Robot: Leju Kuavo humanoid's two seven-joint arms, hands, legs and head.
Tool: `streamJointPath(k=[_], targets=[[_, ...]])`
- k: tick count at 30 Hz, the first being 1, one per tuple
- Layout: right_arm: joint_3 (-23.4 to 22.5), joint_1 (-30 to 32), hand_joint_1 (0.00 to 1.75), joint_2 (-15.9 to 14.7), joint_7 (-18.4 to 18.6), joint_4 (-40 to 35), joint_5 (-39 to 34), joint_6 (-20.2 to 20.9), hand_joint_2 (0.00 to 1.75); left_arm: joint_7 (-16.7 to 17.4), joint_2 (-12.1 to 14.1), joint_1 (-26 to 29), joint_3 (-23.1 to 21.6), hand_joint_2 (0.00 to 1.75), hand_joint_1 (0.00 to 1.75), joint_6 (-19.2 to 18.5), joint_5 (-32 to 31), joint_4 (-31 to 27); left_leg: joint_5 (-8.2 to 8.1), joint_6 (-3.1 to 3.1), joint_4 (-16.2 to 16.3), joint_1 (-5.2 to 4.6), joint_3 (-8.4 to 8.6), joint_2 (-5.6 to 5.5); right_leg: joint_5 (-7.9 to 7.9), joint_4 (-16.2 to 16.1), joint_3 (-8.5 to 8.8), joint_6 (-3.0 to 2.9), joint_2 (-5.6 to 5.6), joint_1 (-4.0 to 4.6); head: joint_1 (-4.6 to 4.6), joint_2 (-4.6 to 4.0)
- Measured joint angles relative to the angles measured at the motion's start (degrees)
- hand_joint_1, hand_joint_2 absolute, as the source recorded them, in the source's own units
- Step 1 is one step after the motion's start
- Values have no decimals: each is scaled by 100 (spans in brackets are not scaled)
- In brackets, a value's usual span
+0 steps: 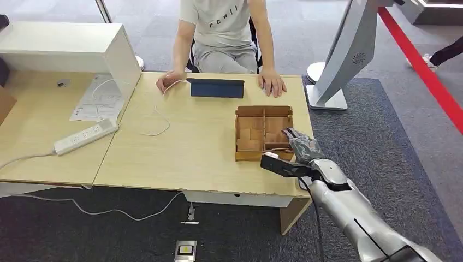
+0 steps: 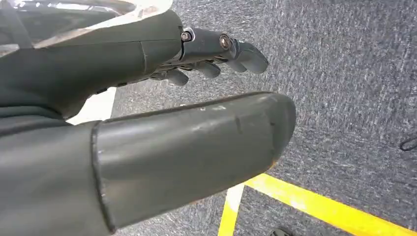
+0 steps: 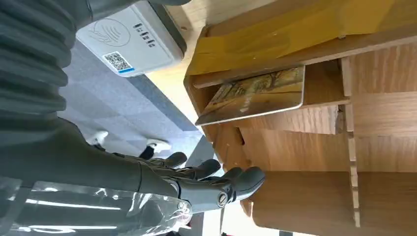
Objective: Pass the card to the sensor for recognition and then transmit it.
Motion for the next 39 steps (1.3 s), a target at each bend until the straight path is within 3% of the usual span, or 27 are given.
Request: streamJointPath(k=[39], targets=[[24, 111, 175, -74, -90, -52, -74, -127, 175, -31, -7, 1, 0, 0, 0, -46, -42, 0, 0, 0, 0, 0, 2, 0, 0, -1, 2, 0, 0, 0, 0, 0]])
